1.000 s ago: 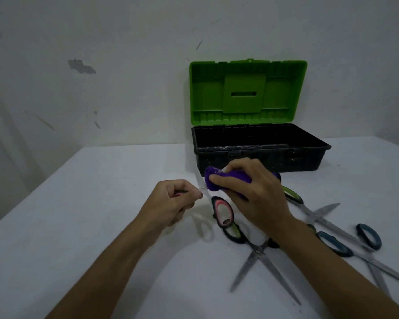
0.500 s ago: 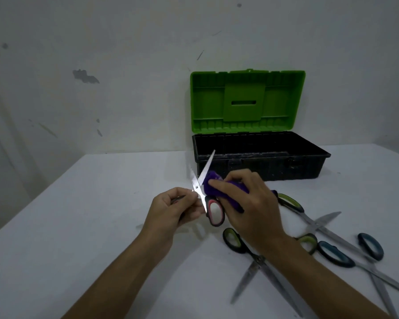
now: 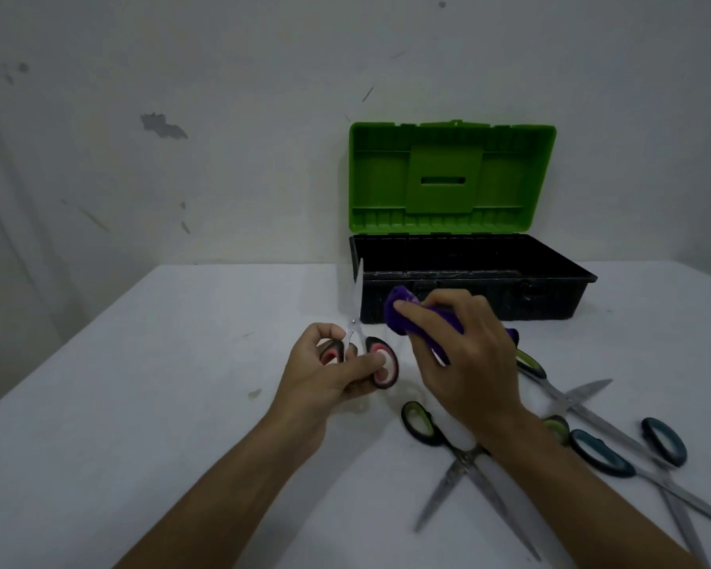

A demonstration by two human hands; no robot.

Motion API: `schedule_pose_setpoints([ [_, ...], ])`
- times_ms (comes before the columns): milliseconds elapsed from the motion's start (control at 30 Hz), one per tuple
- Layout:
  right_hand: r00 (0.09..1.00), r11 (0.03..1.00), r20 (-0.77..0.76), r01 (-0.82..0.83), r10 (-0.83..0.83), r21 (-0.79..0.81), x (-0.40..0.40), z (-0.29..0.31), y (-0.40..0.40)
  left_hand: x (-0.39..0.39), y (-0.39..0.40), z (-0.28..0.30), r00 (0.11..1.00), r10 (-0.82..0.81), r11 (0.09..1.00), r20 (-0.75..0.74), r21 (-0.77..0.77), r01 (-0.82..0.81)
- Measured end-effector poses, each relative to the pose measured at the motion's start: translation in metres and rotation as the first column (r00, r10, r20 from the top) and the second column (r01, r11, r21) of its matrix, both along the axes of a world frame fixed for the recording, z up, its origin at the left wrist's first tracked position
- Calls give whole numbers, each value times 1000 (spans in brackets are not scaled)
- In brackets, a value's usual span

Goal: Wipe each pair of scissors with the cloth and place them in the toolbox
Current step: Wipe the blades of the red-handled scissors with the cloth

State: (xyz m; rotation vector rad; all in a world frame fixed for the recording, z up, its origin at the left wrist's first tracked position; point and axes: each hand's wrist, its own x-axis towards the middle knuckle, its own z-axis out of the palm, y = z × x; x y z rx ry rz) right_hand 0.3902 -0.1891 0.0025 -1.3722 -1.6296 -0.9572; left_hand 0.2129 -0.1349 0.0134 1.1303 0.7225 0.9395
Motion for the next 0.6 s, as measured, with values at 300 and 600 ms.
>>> schedule_pose_setpoints([
  [300, 998, 999, -46, -51, 50, -6, 5, 2, -1, -5, 7, -4, 930, 147, 954, -337, 295, -44],
  [600, 988, 969, -2, -150, 153, -199, -7, -5, 0, -6, 8, -6, 889, 170, 865, -425, 496, 72],
])
